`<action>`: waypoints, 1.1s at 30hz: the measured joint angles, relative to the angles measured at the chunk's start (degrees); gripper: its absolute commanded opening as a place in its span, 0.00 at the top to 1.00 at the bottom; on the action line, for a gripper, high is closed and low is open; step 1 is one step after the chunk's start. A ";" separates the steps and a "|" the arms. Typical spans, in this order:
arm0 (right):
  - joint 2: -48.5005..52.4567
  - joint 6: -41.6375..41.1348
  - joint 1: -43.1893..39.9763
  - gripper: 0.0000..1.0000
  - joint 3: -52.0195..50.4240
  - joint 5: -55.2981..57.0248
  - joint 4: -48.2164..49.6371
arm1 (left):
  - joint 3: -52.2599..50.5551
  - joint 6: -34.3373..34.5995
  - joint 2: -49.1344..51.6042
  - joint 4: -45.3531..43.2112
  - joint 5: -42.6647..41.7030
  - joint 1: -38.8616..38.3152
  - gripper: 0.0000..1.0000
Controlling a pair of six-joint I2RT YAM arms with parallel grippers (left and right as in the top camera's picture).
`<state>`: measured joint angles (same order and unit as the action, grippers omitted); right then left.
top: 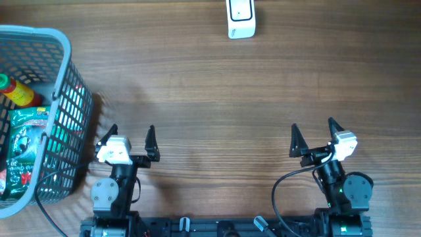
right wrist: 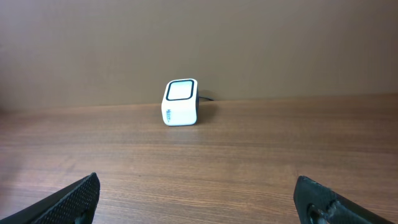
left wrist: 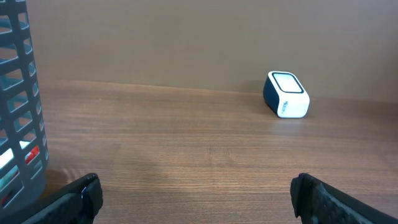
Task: Scan the item barcode
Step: 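Move the left gripper over the grey basket and reach inside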
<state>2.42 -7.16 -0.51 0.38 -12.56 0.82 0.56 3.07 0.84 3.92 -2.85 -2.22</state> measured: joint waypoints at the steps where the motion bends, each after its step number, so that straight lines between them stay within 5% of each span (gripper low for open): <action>1: 0.00 0.00 0.00 0.00 0.00 0.00 0.00 | 0.00 0.00 0.00 0.00 0.00 0.00 0.00; 3: 0.13 0.00 0.17 0.00 -0.04 0.15 -0.35 | 8.26 0.68 9.20 12.11 -1.33 0.00 0.00; 4: 0.37 0.00 0.48 0.00 -0.02 0.42 -0.07 | 20.96 0.94 21.70 15.80 -3.13 -0.13 0.00; 7: 0.70 0.04 0.48 0.01 -0.04 0.44 -0.13 | 38.49 1.60 26.08 14.60 -4.50 -0.09 0.00; 33: 0.70 0.20 0.48 0.00 -0.02 0.44 -0.13 | 36.89 2.01 26.16 23.91 -6.03 -0.15 0.00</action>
<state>3.11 -6.96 -0.03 0.36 -12.12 0.69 37.45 5.08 27.00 27.83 -8.88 -2.37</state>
